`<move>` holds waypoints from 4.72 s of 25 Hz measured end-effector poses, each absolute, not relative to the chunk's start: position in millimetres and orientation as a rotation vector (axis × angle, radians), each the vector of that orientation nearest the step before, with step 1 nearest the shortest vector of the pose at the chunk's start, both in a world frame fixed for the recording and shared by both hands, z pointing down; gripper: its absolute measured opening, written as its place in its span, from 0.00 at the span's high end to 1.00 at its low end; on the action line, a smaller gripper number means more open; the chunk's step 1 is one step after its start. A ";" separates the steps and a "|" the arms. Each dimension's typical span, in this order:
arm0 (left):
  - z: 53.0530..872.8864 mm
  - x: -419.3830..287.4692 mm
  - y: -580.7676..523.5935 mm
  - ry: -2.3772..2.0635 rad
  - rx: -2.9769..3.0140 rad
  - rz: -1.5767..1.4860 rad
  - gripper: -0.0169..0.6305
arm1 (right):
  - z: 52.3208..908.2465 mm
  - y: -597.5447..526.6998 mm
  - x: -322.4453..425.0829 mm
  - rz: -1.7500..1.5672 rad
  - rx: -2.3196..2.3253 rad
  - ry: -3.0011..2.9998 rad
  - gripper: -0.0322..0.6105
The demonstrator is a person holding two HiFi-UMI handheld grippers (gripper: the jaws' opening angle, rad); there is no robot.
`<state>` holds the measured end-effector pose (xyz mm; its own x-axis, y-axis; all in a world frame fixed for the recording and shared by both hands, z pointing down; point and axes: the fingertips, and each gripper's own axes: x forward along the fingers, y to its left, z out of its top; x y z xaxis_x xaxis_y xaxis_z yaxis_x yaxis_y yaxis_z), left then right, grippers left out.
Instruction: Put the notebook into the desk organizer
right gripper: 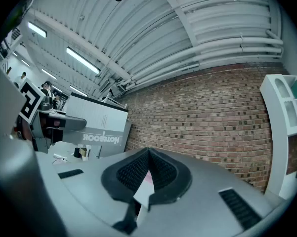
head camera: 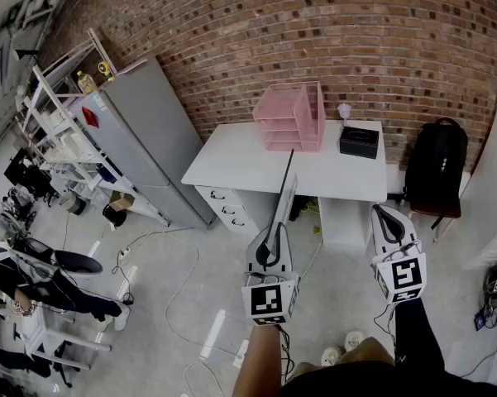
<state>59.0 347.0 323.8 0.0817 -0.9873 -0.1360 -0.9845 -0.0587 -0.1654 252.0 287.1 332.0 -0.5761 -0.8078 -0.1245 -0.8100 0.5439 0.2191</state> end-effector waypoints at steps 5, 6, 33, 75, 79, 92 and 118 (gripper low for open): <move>324.1 52.3 347.9 2.002 -2.140 -0.013 0.94 | 332.4 288.2 245.4 0.396 -1.436 2.756 0.92; 324.2 51.7 346.9 2.003 -2.140 -0.012 0.94 | 332.4 287.5 244.8 0.396 -1.434 2.754 0.92; 348.2 21.9 179.5 2.088 -2.161 0.004 0.94 | 340.8 113.3 212.9 0.365 -1.250 2.742 0.92; 377.8 -81.9 -49.8 2.144 -2.146 -0.011 0.94 | 359.3 -119.3 90.4 0.368 -1.187 2.785 0.92; 382.8 -107.3 -75.3 2.149 -2.231 0.095 0.94 | 355.4 -139.6 70.0 0.386 -1.229 2.786 0.92; 459.0 -175.1 -121.5 2.229 -2.692 0.885 0.94 | 351.0 -190.0 14.7 0.411 -1.341 2.772 0.92; 556.9 -199.7 -186.8 2.445 -2.809 1.741 0.94 | 373.3 -237.8 -0.5 0.391 -1.521 2.748 0.92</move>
<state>-199.7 -186.8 556.9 0.1653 -0.9856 0.0371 -0.2873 -0.0121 0.9578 -0.5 -237.8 373.3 -0.5377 -0.8374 -0.0984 -0.8316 0.5074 0.2258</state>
